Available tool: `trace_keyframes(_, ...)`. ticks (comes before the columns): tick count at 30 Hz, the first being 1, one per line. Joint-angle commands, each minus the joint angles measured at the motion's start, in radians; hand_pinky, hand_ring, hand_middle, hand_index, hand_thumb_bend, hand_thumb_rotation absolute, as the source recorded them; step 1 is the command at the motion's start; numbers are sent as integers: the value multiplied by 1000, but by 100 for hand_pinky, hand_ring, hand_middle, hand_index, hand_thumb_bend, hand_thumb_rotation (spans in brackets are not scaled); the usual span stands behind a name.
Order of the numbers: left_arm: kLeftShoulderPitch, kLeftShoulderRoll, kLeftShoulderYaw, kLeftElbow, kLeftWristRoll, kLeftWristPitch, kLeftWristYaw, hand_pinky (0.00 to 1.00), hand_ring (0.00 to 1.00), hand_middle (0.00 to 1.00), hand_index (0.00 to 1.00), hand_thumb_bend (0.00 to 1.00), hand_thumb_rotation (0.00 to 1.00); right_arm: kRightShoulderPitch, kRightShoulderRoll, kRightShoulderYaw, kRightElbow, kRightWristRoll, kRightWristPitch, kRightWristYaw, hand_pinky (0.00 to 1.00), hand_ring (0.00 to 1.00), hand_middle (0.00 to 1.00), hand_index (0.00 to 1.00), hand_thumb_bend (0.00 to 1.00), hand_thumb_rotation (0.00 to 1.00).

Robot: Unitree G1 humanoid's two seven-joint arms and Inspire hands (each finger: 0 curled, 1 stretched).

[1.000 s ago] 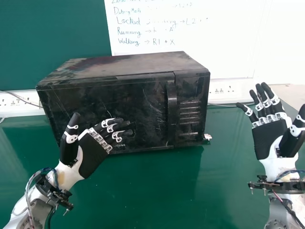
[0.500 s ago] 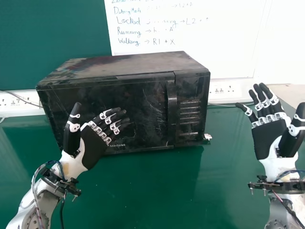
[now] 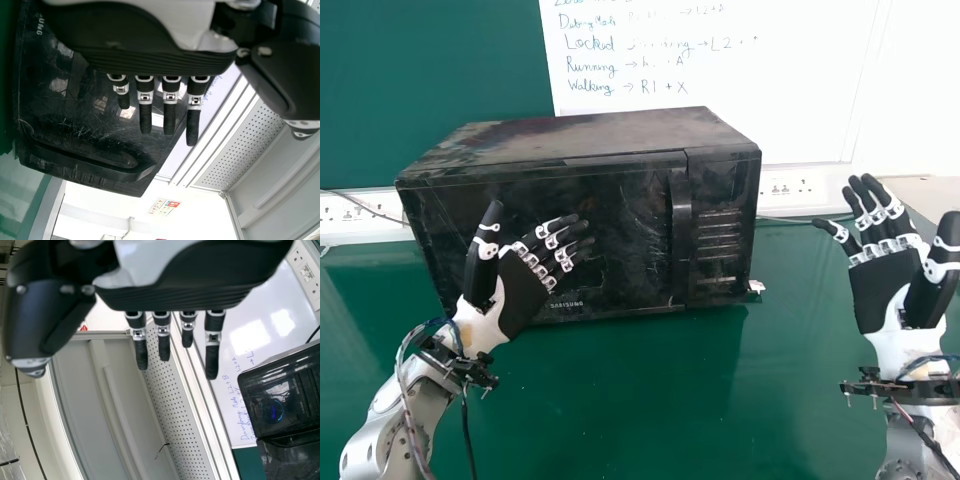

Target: Open the door of oven

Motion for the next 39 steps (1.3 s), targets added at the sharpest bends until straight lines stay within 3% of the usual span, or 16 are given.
trace_keyframes(1,-25,2,-7,24,15,-6,-17,64,85,91,87,95,85,4,2,3,-13,-5,-10,-2,73,86,88,75,100,86)
trace_keyframes(4,-43,-3,-16,44,26,-12,-31,65,85,91,87,94,85,4,2,2,-10,-8,-11,-5,72,86,87,74,100,86)
trace_keyframes(9,-76,-4,-33,95,73,-80,-71,68,88,94,91,93,87,5,3,2,-12,0,-7,0,73,85,86,74,100,86)
trace_keyframes(15,-102,-10,-44,119,115,-106,-60,67,88,94,91,94,87,5,2,2,-9,2,-6,2,72,85,86,74,100,86)
trace_keyframes(39,-223,-87,-118,190,294,-144,117,67,89,94,91,93,87,12,7,5,-6,-2,-15,-5,72,84,85,74,100,85)
